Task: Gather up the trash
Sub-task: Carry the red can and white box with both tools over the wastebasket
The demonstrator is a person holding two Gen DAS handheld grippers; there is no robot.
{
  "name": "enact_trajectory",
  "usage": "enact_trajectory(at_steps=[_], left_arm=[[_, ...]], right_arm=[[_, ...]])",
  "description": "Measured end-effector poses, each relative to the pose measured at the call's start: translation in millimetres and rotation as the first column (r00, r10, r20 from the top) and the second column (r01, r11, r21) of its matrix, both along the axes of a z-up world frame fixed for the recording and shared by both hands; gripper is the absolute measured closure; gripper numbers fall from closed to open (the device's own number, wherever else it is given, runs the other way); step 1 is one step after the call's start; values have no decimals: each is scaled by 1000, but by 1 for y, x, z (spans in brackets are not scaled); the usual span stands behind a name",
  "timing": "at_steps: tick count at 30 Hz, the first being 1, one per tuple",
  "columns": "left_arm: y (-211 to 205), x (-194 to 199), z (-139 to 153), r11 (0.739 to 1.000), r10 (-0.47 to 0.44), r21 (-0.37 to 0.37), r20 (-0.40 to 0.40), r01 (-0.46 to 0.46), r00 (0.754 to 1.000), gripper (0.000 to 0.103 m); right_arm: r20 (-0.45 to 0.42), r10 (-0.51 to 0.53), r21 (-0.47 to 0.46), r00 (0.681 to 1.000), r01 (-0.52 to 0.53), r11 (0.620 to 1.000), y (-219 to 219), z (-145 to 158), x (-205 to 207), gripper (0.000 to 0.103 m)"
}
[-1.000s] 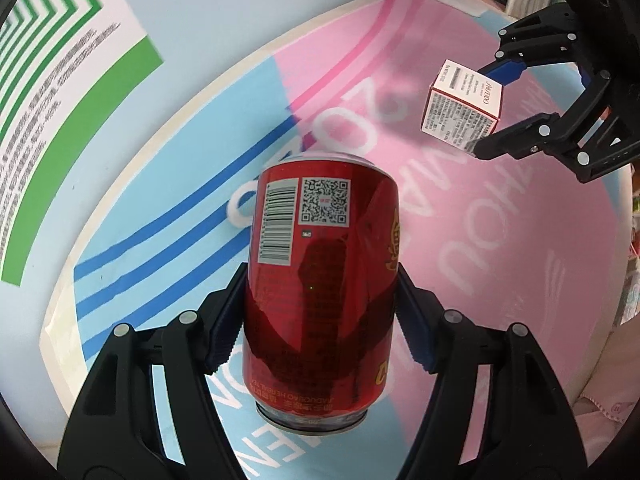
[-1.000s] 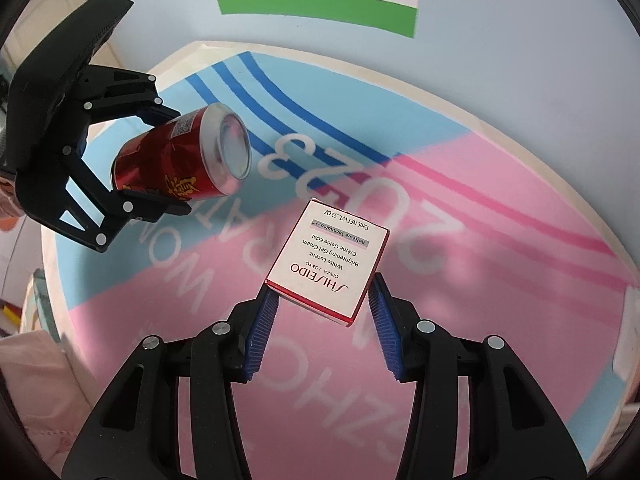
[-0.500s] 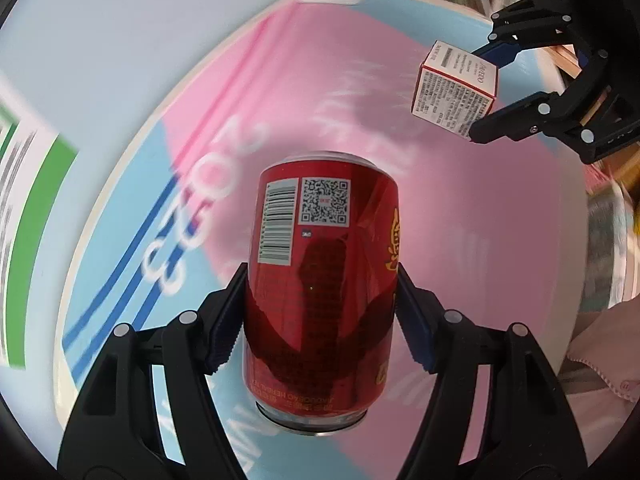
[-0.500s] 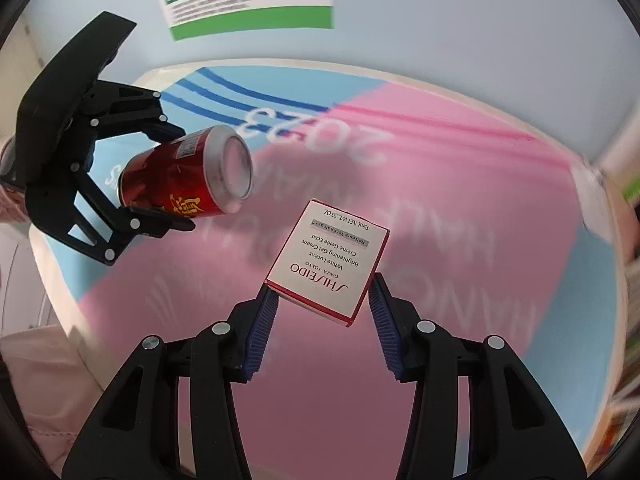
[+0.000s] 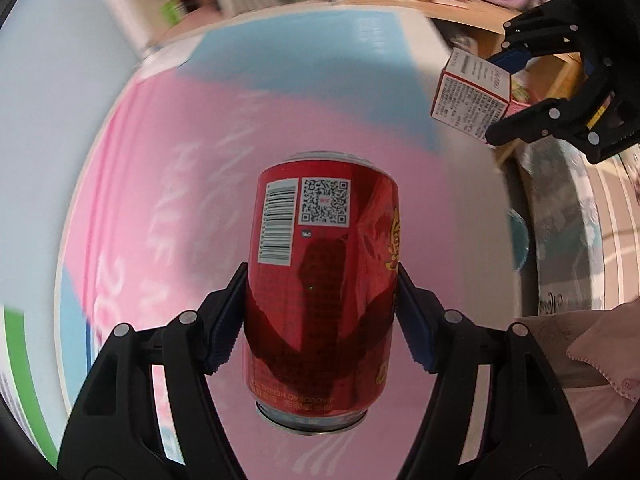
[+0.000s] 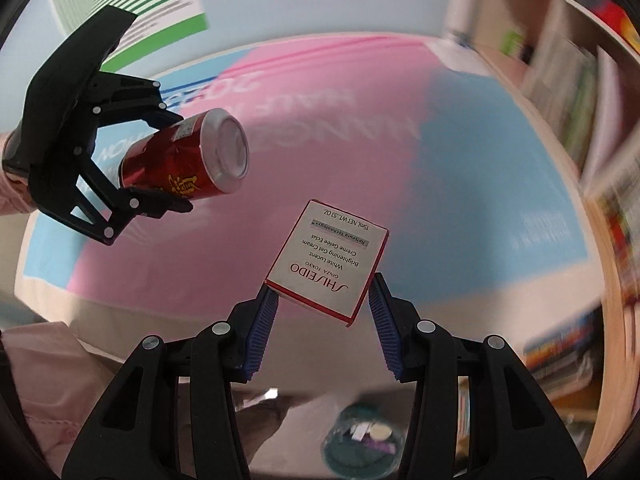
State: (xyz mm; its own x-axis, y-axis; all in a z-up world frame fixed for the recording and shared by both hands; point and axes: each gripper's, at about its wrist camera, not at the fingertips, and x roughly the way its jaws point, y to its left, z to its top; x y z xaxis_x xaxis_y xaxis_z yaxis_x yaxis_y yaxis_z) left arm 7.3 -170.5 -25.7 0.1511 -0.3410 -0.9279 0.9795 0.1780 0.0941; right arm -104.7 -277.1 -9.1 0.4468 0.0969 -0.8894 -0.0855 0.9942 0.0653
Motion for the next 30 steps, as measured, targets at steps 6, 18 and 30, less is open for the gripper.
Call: enact_trajectory(at_steps=[6,18,30], left_arm=[[-54,-53,6,986,-164,-18,-6,164,986,37],[-146,-203,0,897,-442,-32,-55,440,896,37],[-192,-320,-28,796,-597,24,-124,604,792,37]], right_arm=[[2,-163,17,987,163,986,-44,2,-76,55],[-47,-403,53,914,405,913,-103,-13,-238,55],[-125,-546,121,829,559,821,-124,-45,-357,55]])
